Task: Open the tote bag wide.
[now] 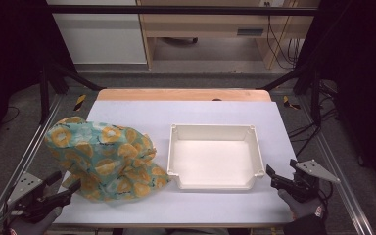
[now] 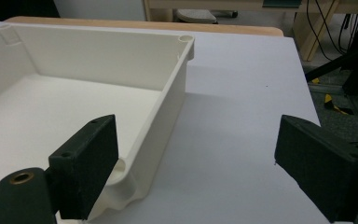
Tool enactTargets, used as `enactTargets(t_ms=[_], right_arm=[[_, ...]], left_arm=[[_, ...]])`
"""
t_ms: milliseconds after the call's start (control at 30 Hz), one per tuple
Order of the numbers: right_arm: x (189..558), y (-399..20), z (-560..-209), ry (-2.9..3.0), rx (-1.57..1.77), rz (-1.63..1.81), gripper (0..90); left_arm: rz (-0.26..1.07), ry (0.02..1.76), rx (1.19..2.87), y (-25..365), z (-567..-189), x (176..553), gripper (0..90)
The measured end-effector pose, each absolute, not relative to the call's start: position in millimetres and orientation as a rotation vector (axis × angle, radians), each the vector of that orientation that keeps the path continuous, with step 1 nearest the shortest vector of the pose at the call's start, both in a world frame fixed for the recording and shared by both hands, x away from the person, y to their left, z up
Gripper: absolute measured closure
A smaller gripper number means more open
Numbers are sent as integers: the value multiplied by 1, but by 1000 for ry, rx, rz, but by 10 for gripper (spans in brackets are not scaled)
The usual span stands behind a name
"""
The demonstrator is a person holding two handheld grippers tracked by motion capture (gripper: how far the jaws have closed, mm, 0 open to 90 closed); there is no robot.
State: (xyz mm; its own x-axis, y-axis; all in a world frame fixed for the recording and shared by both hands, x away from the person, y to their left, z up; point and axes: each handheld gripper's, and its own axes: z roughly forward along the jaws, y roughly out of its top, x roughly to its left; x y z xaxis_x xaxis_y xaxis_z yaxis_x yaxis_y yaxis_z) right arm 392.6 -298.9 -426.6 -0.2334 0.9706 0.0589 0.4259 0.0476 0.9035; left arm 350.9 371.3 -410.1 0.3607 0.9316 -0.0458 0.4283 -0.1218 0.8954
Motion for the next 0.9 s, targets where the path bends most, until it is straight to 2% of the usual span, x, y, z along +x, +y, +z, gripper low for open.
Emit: enactTargets(t_ms=[900], right_arm=[[386,-244,-394,1777,1295,1276,253]], left_arm=[[704,1157,1674,368,-394,345,282]])
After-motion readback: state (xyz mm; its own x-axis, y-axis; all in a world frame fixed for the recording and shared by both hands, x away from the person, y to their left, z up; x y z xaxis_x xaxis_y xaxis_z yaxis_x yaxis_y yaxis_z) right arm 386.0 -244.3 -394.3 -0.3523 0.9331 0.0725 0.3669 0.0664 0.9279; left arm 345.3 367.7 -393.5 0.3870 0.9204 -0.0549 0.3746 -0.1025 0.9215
